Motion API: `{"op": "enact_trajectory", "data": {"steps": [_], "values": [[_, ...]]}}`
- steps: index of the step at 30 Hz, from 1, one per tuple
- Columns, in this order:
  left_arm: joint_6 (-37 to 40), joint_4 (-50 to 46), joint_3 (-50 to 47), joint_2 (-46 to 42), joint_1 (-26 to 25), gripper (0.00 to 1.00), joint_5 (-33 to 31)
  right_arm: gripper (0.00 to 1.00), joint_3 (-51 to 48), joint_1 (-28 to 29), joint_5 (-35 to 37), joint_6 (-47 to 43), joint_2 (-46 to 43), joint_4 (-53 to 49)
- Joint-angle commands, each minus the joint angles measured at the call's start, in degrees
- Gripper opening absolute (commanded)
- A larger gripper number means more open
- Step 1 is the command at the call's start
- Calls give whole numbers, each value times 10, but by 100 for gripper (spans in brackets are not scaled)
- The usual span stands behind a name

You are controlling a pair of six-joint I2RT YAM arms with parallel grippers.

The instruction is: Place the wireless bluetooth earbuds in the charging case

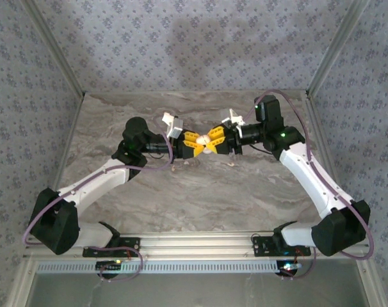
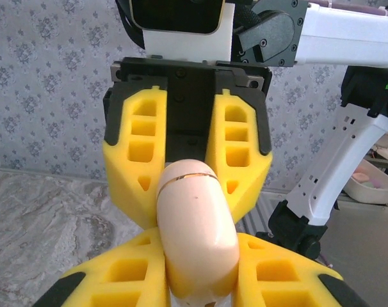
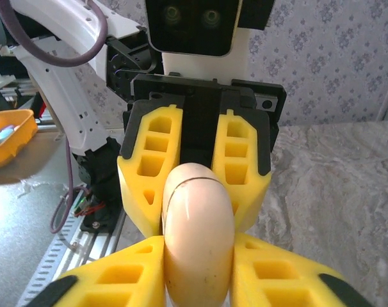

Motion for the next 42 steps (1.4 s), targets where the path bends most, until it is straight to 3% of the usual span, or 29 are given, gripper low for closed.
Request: {"op": "enact_trajectory", "data": {"steps": [1,4,11,14,19,23,31,37,42], "values": [[14,-10,24,-18,-1,25,-11,20,18,5,-22,-18,-1,-27],[49,-62,31,-24,-1,33,-20,18,18,2,9,-39,-12,-50],[302,-425,117,-47,-7,54,-107,16,18,6,160,-111,-49,-126],[364,-506,139,-49,-12,57,-154,16,30,14,218,-149,-54,-176],[423,-552,136,-57,-21,62,-200,16,55,56,328,-213,-55,-244],[460,-586,142,-55,-31,63,-223,16,56,93,371,-227,-54,-252],[517,-614,146,-53,-51,64,-192,17,63,139,381,-227,-35,-237],[507,-613,155,-46,-58,63,-182,17,69,157,373,-227,-21,-222],[488,-603,159,-37,-59,56,-169,17,69,164,360,-223,-16,-210]]}}
